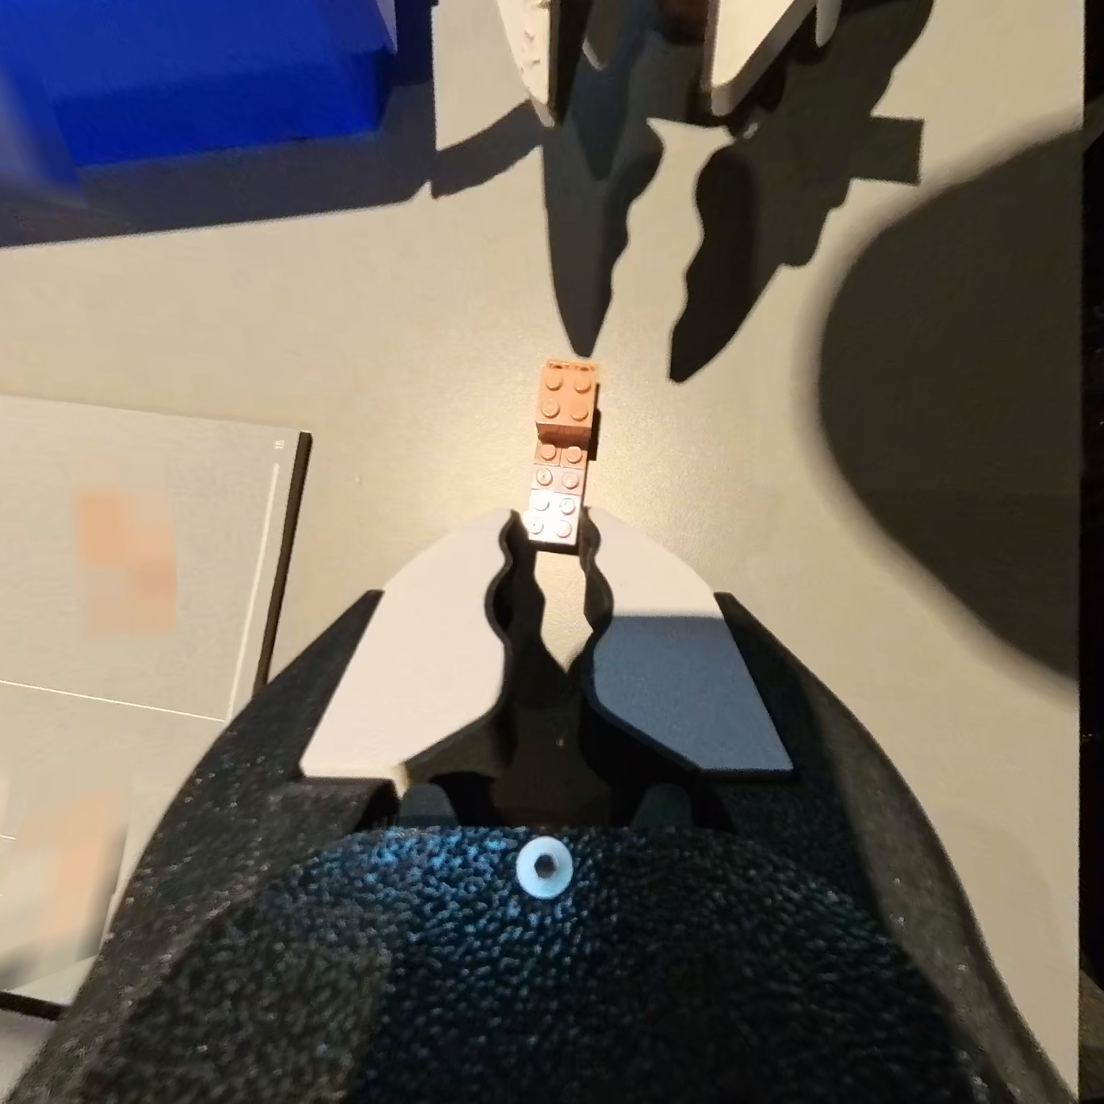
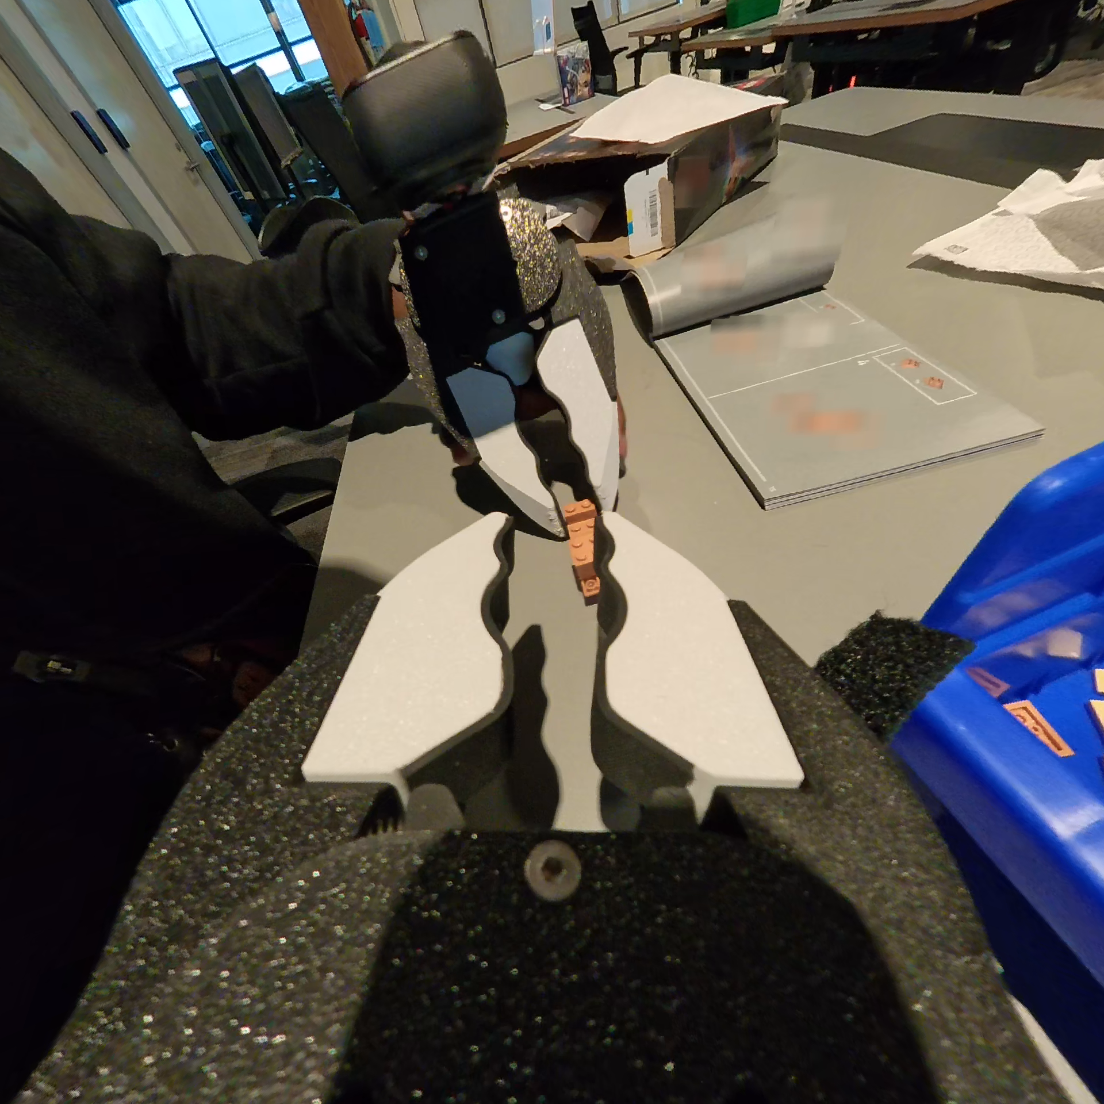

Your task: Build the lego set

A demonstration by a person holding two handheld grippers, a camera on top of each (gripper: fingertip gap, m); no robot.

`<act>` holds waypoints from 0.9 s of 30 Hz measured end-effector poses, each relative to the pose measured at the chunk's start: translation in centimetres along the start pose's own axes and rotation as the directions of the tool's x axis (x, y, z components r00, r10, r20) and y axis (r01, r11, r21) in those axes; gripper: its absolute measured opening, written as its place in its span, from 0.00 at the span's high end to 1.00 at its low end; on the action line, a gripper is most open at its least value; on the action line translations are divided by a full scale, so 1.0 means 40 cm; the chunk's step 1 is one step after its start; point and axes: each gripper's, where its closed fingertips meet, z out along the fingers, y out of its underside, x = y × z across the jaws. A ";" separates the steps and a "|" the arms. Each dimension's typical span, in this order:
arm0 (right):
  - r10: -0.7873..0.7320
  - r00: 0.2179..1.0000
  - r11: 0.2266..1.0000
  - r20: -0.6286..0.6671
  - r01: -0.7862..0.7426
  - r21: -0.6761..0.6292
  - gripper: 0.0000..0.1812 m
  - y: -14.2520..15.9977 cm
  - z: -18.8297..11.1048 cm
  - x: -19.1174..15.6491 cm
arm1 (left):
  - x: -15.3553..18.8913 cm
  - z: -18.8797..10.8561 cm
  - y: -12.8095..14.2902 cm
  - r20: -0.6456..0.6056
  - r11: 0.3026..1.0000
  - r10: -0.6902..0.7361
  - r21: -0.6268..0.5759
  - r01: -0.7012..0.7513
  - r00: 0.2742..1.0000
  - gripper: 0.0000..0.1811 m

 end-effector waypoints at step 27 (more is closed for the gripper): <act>-0.615 0.739 0.761 -0.276 0.648 0.038 0.77 -0.075 -0.036 -0.037 | 0.035 -0.100 -0.095 -0.117 0.982 -0.148 0.100 0.160 0.982 0.91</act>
